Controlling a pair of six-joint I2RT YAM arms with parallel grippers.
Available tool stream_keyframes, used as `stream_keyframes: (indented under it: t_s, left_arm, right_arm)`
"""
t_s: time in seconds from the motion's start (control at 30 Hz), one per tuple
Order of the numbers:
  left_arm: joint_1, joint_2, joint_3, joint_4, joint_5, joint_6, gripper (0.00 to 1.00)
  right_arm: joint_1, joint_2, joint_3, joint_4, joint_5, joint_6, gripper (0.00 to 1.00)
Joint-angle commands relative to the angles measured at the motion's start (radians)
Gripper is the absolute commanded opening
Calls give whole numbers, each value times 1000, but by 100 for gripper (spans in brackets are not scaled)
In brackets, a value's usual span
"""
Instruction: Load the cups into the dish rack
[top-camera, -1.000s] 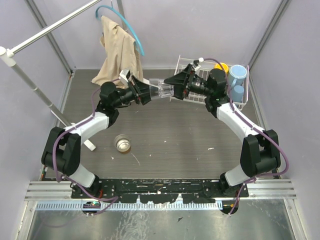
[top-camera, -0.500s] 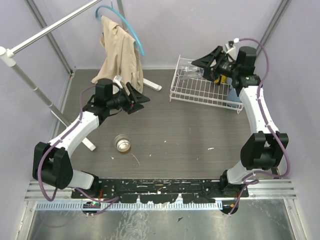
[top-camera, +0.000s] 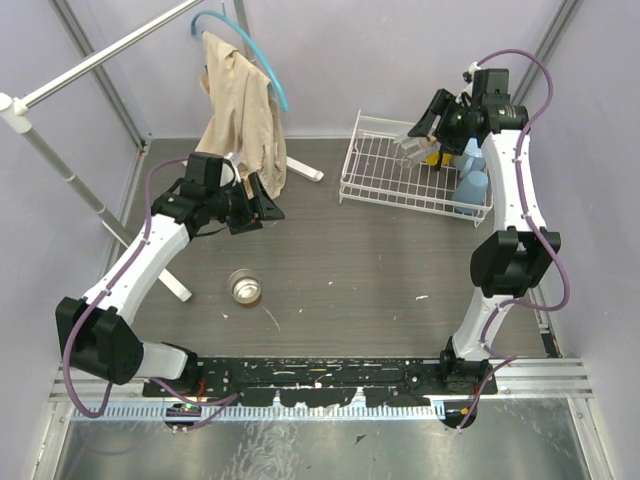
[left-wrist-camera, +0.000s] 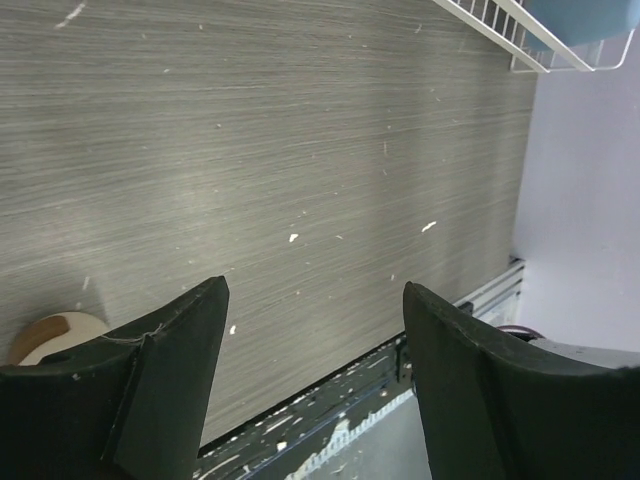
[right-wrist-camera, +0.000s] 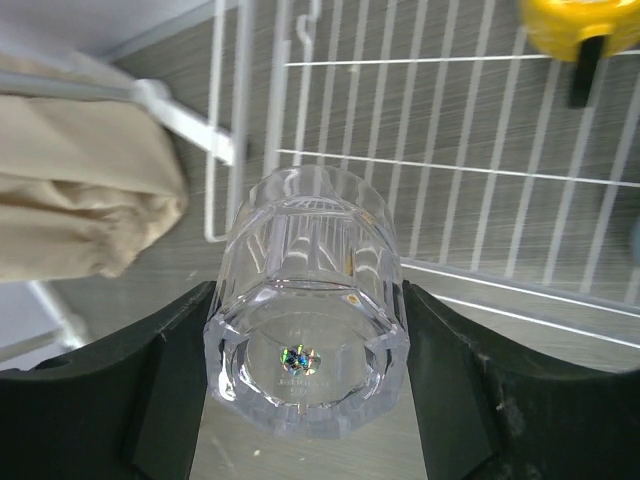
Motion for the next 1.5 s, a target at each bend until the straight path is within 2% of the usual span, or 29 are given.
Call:
stream_keyframes:
  t_s: [0.0,0.23,0.67,1.47]
  left_arm:
    - [10,9,70,-125,-57,117,78]
    - [35,23,62,-113,-36,120,79]
    - [53,75,73,-101,-24,124,79]
    - [61,111,92,-107,-11,129,79]
  right_arm:
    - [1,31,135,-116,183,-120,20]
    - [1,118,194,-167,294,-166,20]
    - [1,248,268,-220,400,-218,20]
    - [-8,326,203,-193,424,-238,19]
